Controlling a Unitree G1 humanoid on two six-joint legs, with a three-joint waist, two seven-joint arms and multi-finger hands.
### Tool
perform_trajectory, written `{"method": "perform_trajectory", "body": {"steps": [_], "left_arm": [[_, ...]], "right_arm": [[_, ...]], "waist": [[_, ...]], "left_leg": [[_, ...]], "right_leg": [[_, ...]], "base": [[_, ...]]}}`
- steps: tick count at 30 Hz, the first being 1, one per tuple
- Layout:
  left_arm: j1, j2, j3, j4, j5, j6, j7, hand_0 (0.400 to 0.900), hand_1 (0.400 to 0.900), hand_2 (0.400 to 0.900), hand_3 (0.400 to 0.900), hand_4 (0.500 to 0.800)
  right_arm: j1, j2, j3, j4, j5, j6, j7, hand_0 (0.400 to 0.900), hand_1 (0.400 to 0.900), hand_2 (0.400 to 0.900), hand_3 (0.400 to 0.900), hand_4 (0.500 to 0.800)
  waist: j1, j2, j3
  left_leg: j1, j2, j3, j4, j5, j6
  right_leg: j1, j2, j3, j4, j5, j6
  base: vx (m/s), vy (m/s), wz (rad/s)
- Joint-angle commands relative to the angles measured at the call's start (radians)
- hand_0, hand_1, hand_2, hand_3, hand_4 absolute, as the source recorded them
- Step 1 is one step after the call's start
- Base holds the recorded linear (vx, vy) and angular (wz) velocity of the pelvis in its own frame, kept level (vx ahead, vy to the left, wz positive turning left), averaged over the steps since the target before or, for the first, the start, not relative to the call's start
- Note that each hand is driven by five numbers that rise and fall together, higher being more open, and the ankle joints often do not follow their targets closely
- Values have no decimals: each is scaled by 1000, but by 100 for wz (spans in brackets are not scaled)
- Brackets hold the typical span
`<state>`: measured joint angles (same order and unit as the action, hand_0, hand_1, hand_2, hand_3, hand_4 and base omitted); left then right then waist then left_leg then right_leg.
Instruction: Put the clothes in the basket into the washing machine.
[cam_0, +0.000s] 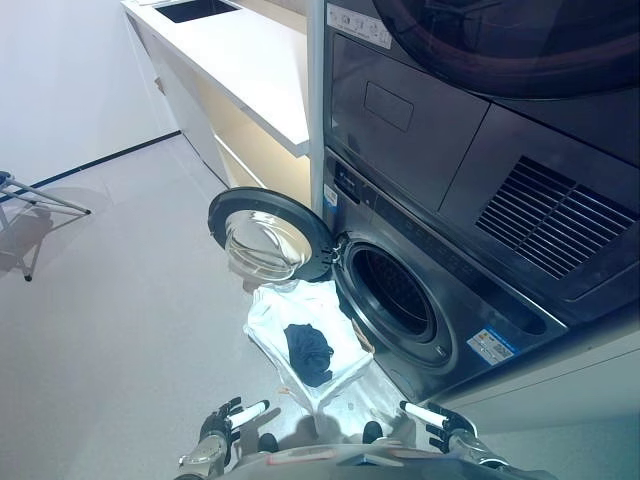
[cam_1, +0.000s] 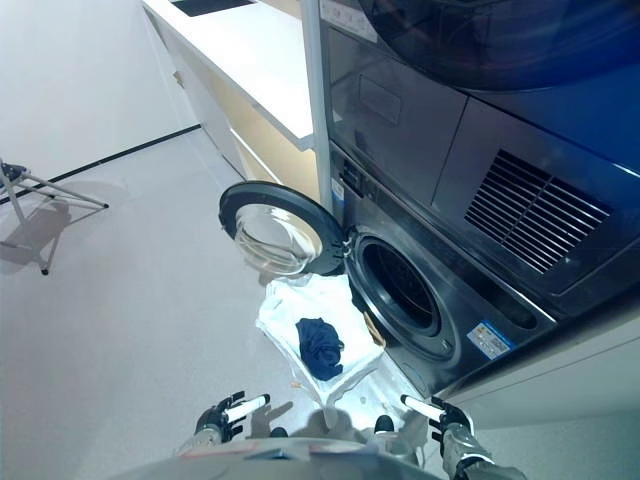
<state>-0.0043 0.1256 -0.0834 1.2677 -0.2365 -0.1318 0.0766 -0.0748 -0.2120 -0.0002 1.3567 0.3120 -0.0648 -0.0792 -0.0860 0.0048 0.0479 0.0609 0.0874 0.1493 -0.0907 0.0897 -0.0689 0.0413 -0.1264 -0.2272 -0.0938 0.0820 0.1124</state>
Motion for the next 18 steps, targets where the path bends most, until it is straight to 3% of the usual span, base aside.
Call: {"method": "perform_trajectory", "body": {"steps": [1,18], "left_arm": [[-91,15,-5,8,8,-44,5,900,900,900,900,800],[-96,11,-8,10,3,-43,3,900,900,900,900,800]], "right_arm": [[-103,9,8,33,-4,-31,-8,900,900,900,900,800],[-93,8,6,35,4,-33,-4,900,900,900,900,800]], "waist": [[-2,-33,36],[5,-32,34]], "left_leg": [[58,-11,-6,15,-94,-19],[65,-11,-9,16,-98,-19]], "right_leg": [[47,-17,-20,7,-26,76],[58,-19,-29,8,-30,77]], "base": [[2,1,4],[4,1,1]]}}
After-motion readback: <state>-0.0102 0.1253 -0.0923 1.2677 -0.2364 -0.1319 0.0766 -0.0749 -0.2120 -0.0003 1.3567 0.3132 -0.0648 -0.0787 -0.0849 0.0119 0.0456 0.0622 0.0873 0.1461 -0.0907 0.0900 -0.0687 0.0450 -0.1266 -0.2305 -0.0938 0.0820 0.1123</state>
